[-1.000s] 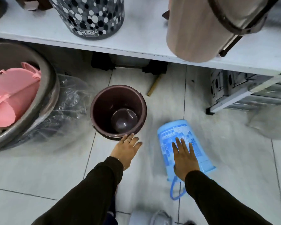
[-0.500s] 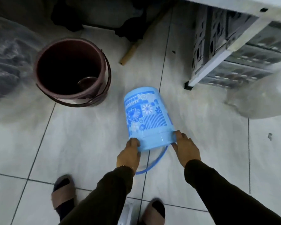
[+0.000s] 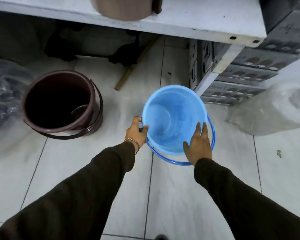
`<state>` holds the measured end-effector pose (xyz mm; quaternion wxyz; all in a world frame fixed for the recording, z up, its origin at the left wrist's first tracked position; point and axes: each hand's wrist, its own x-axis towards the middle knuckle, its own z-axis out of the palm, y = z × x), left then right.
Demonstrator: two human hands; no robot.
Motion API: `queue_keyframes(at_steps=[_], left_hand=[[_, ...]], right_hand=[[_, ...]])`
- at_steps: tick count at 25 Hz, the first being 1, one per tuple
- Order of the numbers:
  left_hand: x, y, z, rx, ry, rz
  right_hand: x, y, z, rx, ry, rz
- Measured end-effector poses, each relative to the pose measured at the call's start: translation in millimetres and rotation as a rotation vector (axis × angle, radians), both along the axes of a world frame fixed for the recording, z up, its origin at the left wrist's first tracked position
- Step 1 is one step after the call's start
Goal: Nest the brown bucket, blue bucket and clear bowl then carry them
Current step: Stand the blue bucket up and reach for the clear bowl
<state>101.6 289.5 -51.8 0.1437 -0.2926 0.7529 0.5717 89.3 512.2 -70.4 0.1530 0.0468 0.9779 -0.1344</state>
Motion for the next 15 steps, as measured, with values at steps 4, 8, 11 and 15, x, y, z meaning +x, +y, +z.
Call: queue_keyframes(at_steps=[4,8,11,15], left_hand=[[-26.8,8.4,-8.7,0.137,-0.056,0.128],[-43.8,3.1,-10.3,0.095,-0.085,0.242],[-48.8,-2.5,-11.5,0.082,-0.131,0.308],[-53.2,-5.3,-13.6,0.055,-0.151,0.371]], right_hand=[[-6.5,2.1,-3.2,0.002,0.093,0.12],[-18.7,2.2,-0.4,-0.011,0.191,0.275],[-23.5,-1.4,-2.1,0.067,0.246,0.214],[-32.4,-15.8,-1.7,-0.258,0.036,-0.177]])
